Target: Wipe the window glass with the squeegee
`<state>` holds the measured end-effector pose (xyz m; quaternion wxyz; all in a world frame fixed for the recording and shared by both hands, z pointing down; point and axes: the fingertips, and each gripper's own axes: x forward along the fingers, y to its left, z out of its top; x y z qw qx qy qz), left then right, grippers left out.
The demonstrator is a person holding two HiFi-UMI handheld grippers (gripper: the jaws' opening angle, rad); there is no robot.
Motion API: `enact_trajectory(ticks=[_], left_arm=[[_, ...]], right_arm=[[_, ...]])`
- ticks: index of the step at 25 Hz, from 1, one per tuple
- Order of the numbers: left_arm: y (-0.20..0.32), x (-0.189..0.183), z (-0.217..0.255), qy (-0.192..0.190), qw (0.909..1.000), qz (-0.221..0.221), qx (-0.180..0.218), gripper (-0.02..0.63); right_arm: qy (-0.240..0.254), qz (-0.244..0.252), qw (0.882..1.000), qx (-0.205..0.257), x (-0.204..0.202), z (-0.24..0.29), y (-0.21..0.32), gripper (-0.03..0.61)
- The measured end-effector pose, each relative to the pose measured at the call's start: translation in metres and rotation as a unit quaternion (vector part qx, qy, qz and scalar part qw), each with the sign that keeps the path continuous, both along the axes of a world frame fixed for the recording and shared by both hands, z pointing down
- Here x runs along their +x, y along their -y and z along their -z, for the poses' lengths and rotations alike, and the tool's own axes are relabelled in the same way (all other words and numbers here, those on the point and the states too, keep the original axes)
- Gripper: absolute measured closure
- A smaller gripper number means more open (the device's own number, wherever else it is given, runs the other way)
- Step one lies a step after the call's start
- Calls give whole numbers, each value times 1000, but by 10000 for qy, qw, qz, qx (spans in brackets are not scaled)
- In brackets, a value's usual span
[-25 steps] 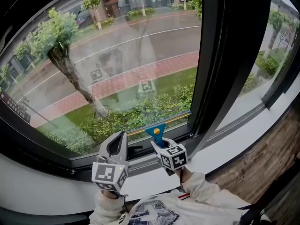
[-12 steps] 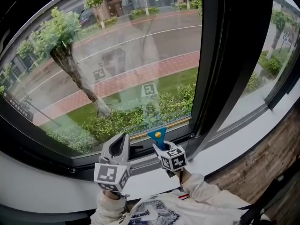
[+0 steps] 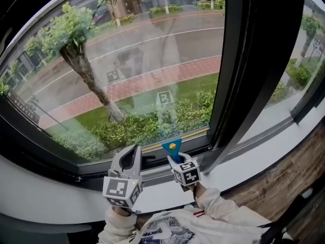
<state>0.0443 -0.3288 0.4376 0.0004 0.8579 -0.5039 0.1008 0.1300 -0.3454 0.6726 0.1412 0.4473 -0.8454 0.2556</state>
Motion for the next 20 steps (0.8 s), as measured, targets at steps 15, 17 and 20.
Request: enact_trajectory(ticks=[15, 17, 20], left_arm=[[-26, -26, -16, -177, 9992, 280, -214, 614], [-35, -43, -15, -230, 9992, 270, -199, 614], [-47, -70, -11, -302, 9992, 231, -114, 614]], right_arm=[[198, -227, 9995, -7, 3, 27, -10, 502], [248, -331, 9991, 93, -2, 42, -16, 500], [345, -547, 9976, 245, -6, 71, -19, 501]])
